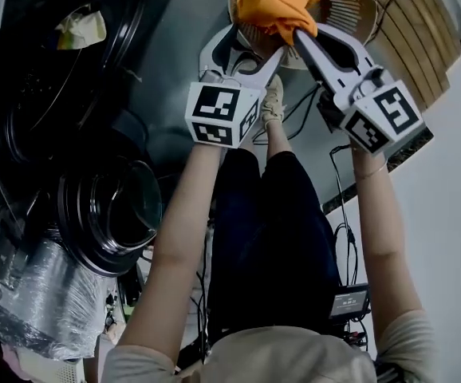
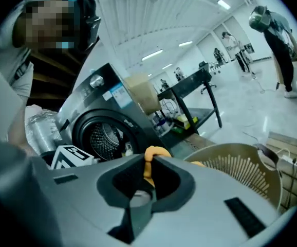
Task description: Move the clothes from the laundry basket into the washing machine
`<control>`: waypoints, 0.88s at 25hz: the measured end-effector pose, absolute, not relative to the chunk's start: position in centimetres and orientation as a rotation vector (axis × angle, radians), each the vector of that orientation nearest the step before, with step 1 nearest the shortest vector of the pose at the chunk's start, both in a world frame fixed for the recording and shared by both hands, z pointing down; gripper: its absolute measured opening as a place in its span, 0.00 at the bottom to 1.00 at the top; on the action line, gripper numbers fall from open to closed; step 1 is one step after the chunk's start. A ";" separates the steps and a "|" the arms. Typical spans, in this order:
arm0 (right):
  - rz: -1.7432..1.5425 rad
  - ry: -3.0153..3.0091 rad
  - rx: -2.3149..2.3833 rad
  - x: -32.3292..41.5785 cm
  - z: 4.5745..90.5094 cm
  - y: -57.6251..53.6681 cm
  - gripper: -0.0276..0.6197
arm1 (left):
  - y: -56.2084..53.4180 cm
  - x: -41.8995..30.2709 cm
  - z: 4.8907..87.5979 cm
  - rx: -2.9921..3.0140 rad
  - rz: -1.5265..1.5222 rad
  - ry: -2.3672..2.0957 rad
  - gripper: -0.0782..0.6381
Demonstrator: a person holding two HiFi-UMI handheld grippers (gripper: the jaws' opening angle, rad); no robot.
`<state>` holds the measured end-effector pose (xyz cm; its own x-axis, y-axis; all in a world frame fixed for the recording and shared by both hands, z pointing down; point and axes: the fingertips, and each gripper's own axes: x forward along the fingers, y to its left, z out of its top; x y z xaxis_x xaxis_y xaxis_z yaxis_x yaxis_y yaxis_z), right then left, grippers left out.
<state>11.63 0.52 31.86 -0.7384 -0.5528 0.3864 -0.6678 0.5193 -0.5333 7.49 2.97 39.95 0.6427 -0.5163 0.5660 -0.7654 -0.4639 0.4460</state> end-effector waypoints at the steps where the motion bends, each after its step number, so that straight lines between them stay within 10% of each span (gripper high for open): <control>1: 1.004 -2.614 1.030 11.1 30.5 1.0 0.10 | 3.1 7.8 39.8 2.174 0.473 -0.978 0.58; 12: 0.938 -2.897 0.898 6.4 20.1 4.0 0.10 | 1.9 5.8 38.7 2.319 0.502 -1.011 0.71; 15: 0.916 -2.856 0.898 6.2 21.9 4.5 0.10 | 1.3 4.0 39.2 2.283 0.479 -1.091 0.29; 22: 0.947 -2.762 0.951 6.7 26.9 4.4 0.10 | 1.3 -0.7 40.9 2.148 0.525 -1.225 0.23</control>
<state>6.69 4.43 26.86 -0.8060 -0.5345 0.2541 -0.5780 0.6185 -0.5324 -0.73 1.26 40.92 0.4948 -0.6287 0.5999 -0.8680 -0.3907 0.3065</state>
